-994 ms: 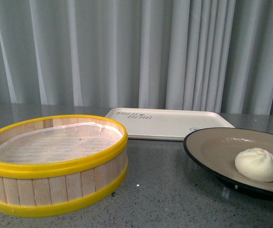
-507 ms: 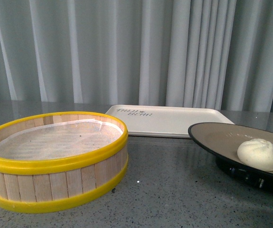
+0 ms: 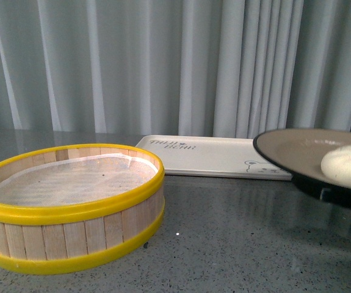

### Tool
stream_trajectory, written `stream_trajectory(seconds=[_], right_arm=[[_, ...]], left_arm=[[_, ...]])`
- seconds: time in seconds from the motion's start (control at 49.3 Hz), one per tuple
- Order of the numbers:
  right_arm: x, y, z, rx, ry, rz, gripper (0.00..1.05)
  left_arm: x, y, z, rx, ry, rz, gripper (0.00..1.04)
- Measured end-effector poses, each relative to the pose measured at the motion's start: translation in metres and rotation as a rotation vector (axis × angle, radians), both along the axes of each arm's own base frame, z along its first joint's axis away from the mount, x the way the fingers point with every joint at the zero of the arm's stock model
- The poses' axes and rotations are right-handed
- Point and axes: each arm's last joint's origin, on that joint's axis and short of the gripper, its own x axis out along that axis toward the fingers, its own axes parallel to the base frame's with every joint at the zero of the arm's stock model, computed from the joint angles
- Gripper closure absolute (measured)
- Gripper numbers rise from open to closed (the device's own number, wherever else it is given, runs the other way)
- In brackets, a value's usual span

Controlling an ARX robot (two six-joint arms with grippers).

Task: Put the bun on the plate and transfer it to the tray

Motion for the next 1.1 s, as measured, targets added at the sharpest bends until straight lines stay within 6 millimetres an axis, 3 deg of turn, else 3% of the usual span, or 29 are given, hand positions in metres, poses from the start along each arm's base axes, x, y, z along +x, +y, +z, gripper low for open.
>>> stream_trajectory(seconds=[0.142, 0.365, 0.528, 0.71, 1.096], right_arm=[[0.024, -0.014, 0.027, -0.033, -0.060, 0.068, 1.01], [0.071, -0.008, 0.036, 0.003, -0.009, 0.147, 1.01], [0.119, -0.003, 0.046, -0.008, -0.012, 0.138, 1.01], [0.168, 0.000, 0.043, -0.001, 0.010, 0.138, 1.01], [0.208, 0.008, 0.035, -0.018, 0.024, 0.171, 1.01]], left_arm=[[0.000, 0.000, 0.000, 0.000, 0.000, 0.000, 0.07], [0.000, 0.000, 0.000, 0.000, 0.000, 0.000, 0.07], [0.000, 0.000, 0.000, 0.000, 0.000, 0.000, 0.07], [0.000, 0.000, 0.000, 0.000, 0.000, 0.000, 0.07], [0.000, 0.000, 0.000, 0.000, 0.000, 0.000, 0.07]])
